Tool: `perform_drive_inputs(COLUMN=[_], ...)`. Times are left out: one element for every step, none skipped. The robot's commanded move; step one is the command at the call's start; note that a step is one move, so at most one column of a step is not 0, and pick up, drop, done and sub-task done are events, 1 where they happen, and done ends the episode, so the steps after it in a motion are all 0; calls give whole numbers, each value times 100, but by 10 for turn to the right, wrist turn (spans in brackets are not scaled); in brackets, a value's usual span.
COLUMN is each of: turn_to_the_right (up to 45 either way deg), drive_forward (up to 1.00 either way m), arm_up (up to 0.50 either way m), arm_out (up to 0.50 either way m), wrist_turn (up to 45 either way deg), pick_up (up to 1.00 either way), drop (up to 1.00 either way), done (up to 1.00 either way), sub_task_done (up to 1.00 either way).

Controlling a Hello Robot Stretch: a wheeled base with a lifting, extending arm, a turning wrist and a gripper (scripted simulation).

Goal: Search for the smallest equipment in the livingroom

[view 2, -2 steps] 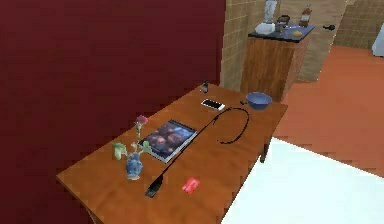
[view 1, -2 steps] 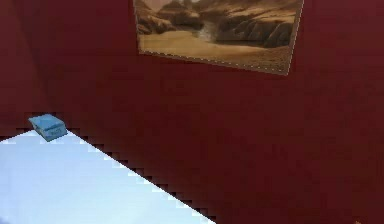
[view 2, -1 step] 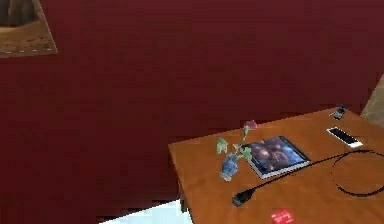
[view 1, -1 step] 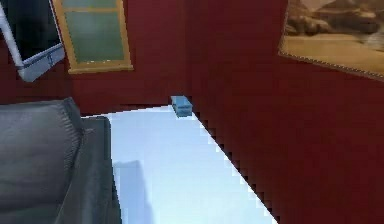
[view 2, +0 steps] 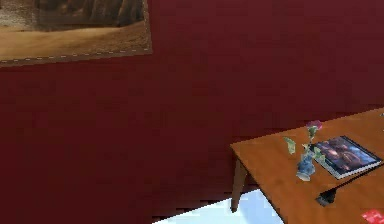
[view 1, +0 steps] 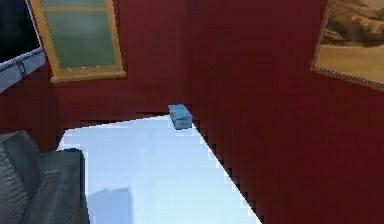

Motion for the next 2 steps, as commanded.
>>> perform_drive_inputs(turn_to_the_right=[-60,0], drive_forward=[0,15], arm_up=[0,0], arm_out=[0,0], wrist_turn=[0,0], pick_up=[0,0], drop=[0,0], done=[0,0], sub_task_done=[0,0])
